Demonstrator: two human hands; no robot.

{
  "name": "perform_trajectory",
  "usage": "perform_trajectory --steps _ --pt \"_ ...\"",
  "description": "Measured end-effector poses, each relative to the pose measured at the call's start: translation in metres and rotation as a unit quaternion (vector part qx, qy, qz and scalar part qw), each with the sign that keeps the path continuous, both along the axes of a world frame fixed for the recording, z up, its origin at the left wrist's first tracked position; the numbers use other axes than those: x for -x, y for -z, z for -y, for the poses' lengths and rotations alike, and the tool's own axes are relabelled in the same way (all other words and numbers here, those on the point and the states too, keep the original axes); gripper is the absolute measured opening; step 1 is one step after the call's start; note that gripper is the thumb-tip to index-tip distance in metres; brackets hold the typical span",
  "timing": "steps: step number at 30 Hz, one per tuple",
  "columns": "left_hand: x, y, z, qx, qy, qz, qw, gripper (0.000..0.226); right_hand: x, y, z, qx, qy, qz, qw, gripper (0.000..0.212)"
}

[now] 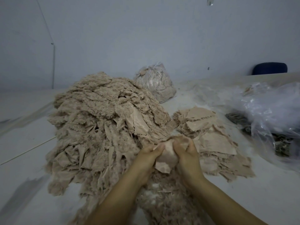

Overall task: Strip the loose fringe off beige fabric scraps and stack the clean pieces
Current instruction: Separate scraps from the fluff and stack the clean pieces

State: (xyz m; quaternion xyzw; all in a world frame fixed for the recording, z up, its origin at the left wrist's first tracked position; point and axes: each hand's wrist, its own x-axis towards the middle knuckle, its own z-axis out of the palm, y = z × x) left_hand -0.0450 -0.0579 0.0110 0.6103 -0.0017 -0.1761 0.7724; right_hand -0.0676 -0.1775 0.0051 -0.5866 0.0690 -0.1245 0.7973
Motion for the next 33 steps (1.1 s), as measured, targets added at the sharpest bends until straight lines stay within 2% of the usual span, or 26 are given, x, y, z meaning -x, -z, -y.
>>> perform_trajectory --steps 1,3,7,10,13,15,19,21,24,27,30,33 --pt "0.000 -0.001 0.000 0.013 -0.037 0.005 0.999 0.031 0.001 0.001 0.002 -0.011 -0.008 -0.005 1.000 0.012" --pt "-0.003 0.000 -0.005 -0.024 -0.065 0.057 0.996 0.014 0.000 -0.001 0.011 0.009 -0.032 -0.028 0.999 0.022" --pt "-0.001 -0.002 -0.010 -0.121 0.013 0.160 0.980 0.007 -0.004 -0.008 0.023 0.099 -0.123 -0.053 0.986 0.027" --pt "-0.001 -0.004 -0.006 -0.135 -0.004 0.156 0.978 0.014 -0.006 -0.007 0.021 0.102 -0.059 -0.034 0.992 0.020" --pt "-0.001 -0.003 -0.006 -0.157 -0.043 0.147 0.976 0.026 -0.007 -0.004 0.022 0.093 0.024 -0.008 0.995 0.021" --pt "0.001 -0.004 -0.006 -0.138 -0.060 0.136 0.979 0.032 -0.008 -0.003 0.023 0.114 0.058 0.006 0.992 0.023" --pt "0.003 -0.006 0.006 -0.020 -0.039 0.075 0.996 0.041 -0.006 -0.001 0.016 0.224 0.081 0.036 0.970 0.026" --pt "0.006 -0.004 0.016 -0.014 -0.058 0.070 0.996 0.044 -0.007 -0.002 0.012 0.240 0.087 0.053 0.966 0.026" --pt "0.010 0.000 0.020 -0.104 -0.107 0.113 0.982 0.045 -0.009 -0.002 0.017 0.225 0.109 0.059 0.966 0.026" --pt "0.008 0.003 0.012 -0.161 -0.112 0.161 0.967 0.042 -0.013 0.001 0.032 0.248 0.135 0.037 0.958 0.026" --pt "0.001 0.003 -0.002 -0.225 -0.130 0.206 0.943 0.043 -0.022 -0.003 0.062 0.253 0.206 0.012 0.945 0.027" --pt "-0.003 -0.005 -0.023 -0.298 -0.064 0.263 0.916 0.041 -0.033 -0.012 0.107 0.325 0.240 -0.053 0.913 0.030"
